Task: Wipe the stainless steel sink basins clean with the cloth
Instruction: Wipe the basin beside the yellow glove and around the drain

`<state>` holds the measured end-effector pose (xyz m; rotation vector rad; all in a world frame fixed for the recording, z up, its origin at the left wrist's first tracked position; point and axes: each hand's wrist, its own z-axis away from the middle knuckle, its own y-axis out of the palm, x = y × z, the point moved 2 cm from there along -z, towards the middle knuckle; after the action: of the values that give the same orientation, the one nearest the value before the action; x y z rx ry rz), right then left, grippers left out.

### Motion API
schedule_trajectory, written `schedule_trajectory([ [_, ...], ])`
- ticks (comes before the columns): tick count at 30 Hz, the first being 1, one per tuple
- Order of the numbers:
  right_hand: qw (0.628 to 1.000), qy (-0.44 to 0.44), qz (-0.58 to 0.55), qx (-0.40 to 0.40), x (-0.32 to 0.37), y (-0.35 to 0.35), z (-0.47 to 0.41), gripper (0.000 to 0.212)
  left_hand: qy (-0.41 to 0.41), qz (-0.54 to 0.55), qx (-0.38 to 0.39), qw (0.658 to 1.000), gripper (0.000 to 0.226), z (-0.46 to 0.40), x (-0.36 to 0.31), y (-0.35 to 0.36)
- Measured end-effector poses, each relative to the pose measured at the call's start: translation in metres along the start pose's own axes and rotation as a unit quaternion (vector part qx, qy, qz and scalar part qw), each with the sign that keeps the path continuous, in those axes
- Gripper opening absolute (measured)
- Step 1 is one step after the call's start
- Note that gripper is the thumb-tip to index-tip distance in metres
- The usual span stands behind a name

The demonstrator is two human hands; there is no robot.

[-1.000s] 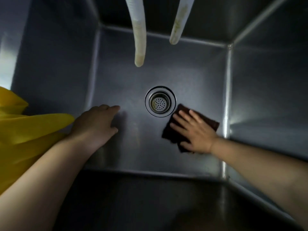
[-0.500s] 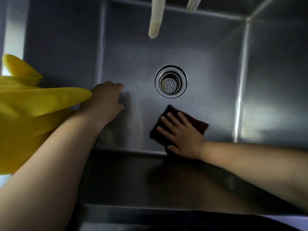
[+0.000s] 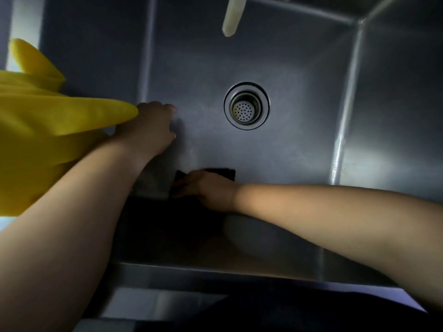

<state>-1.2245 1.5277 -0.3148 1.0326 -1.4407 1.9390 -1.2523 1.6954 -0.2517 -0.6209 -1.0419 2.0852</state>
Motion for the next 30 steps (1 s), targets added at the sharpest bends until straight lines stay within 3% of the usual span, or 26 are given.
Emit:
schedule_trajectory([
  [2, 0.982, 0.144, -0.115, 0.037, 0.012, -0.004, 0.023, 0.035, -0.001, 0.004, 0.001, 1.0, 0.052, 0.0, -0.002, -0.001],
  [4, 0.95, 0.23, -0.189, 0.093, 0.021, -0.003, 0.048, 0.042, -0.004, 0.012, 0.006, 1.0, 0.053, 0.001, -0.002, -0.001],
  [7, 0.932, 0.274, -0.183, 0.152, 0.025, -0.009, 0.082, 0.047, -0.012, 0.023, 0.018, 0.999, 0.051, 0.004, -0.002, 0.001],
  [11, 0.88, 0.37, -0.168, 0.247, 0.003, -0.026, 0.146, 0.049, -0.019, 0.009, 0.045, 0.999, 0.042, 0.008, -0.002, 0.004],
  [15, 0.819, 0.499, -0.124, 0.255, -0.032, -0.037, 0.228, 0.047, -0.001, 0.014, 0.042, 0.999, 0.041, 0.01, -0.004, 0.005],
  [17, 0.792, 0.545, -0.099, 0.259, -0.014, -0.051, 0.228, 0.044, 0.008, 0.017, 0.039, 0.999, 0.04, 0.01, -0.006, 0.003],
  [20, 0.764, 0.576, -0.124, 0.262, 0.012, -0.06, 0.207, 0.045, 0.021, 0.021, 0.038, 0.999, 0.041, 0.012, -0.008, 0.002],
  [24, 0.757, 0.582, -0.207, 0.213, 0.047, -0.069, 0.166, 0.047, 0.03, 0.032, 0.045, 0.998, 0.04, 0.012, -0.01, 0.004],
  [30, 0.823, 0.457, -0.289, 0.172, 0.101, -0.053, 0.063, 0.045, 0.03, 0.046, 0.033, 0.998, 0.038, 0.014, -0.011, 0.007],
])
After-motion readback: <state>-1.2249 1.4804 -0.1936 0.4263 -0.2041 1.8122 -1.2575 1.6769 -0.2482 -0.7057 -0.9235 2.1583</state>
